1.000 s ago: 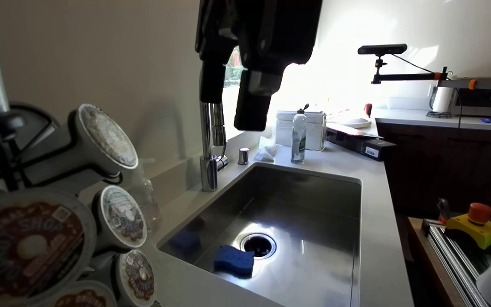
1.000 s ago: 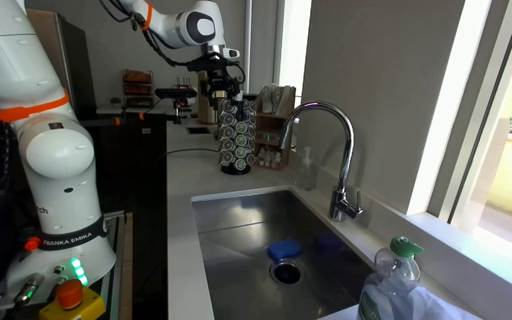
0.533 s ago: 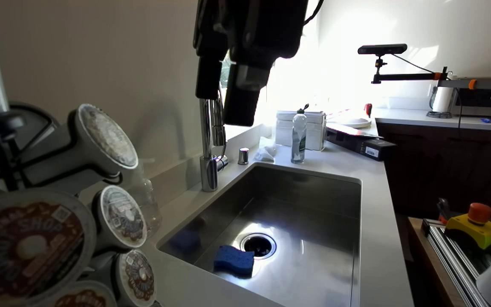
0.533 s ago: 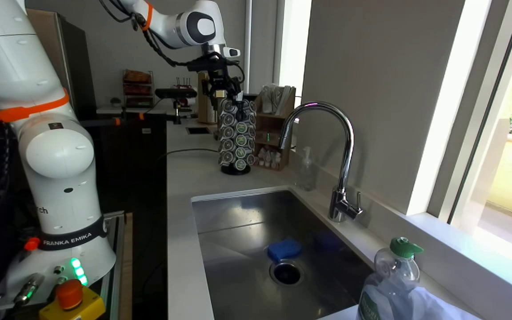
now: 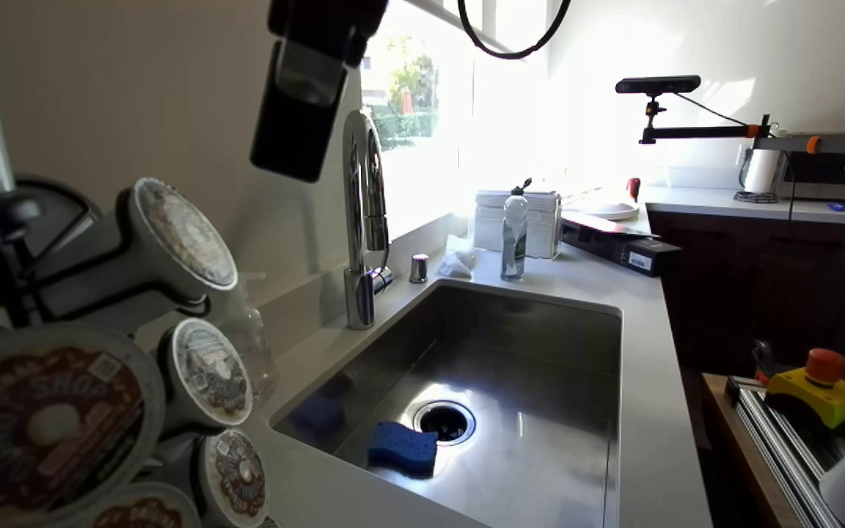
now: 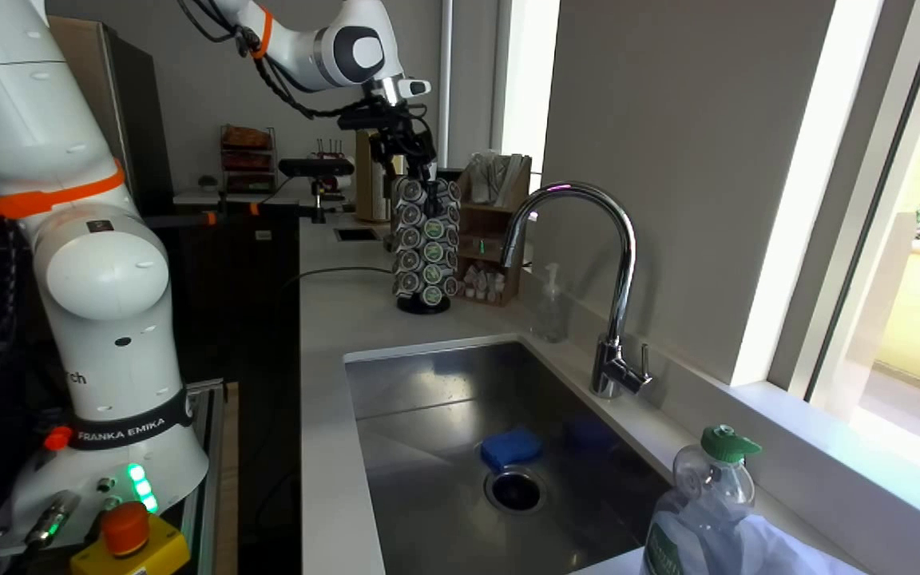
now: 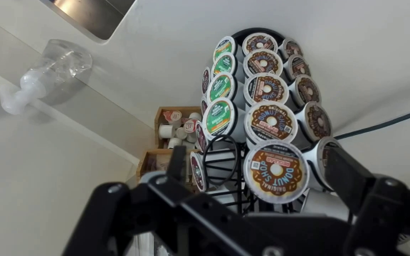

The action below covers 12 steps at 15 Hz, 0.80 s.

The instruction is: Pick up the object from the stand and put it on the counter

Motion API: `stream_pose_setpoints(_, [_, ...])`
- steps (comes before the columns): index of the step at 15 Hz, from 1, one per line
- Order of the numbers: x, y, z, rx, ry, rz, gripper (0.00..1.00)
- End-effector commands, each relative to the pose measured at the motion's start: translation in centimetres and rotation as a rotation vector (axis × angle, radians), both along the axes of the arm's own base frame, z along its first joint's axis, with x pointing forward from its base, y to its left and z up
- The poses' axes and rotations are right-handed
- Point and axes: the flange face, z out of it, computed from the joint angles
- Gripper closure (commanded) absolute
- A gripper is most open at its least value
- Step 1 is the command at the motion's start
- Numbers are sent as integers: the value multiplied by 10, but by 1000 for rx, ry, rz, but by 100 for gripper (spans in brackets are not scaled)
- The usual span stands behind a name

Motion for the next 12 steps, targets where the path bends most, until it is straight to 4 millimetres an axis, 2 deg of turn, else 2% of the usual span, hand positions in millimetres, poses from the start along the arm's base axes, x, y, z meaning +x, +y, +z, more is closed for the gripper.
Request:
stream_pose_setpoints(1, [-4,5,-9,35,0,-38,0])
stream_pose_setpoints(12, [-12,23,-23,90,-13,-29,0])
